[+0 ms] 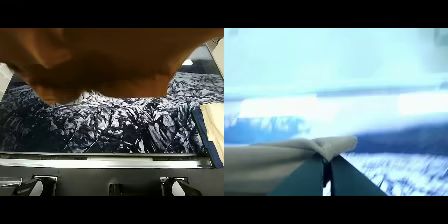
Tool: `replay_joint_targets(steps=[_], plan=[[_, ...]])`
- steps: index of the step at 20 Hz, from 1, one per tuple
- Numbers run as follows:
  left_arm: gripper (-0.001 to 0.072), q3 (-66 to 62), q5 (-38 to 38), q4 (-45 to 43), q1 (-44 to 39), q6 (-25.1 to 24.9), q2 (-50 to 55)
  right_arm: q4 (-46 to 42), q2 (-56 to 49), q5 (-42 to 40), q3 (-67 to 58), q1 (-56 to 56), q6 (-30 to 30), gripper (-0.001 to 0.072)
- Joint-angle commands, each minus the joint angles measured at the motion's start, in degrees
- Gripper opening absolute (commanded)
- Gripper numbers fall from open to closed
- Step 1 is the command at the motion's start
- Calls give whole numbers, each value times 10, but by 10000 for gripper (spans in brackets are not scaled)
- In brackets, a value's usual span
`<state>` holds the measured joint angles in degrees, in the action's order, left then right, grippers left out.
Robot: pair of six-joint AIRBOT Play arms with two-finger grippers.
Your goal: Fold the clothes and pants, and hang the long-sleeved shirts on hangers.
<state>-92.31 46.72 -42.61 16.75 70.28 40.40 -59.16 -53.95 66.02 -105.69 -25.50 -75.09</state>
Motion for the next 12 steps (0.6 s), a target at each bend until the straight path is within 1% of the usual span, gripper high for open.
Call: replay_joint_targets(steps=[1,2,4,6,7,8,9,10,11,12], plan=[[24,-68,18,-1,0,2,-75,-38,93,66,-52,0,-70,45],[24,-68,19,-1,0,2,-88,-52,110,82,-52,0,-84,45],[23,-71,8,-6,0,5,-105,-68,139,58,-52,0,-100,45],[23,-78,-16,-36,0,56,-112,-77,161,11,-52,0,-101,45],[23,-85,-20,-58,0,69,-112,-85,167,-10,-52,0,-105,45],[23,-92,-20,-80,0,75,-110,-95,167,-17,-54,0,-116,45],[23,-95,-18,-97,0,93,-108,-101,164,-13,-54,0,-130,45],[22,-95,-2,-123,0,136,-102,-105,156,9,-54,0,-147,45],[22,-95,40,-147,0,170,-92,-105,141,52,-54,0,-153,45],[22,-93,114,-165,0,185,-72,-103,121,111,-54,0,-155,45]])
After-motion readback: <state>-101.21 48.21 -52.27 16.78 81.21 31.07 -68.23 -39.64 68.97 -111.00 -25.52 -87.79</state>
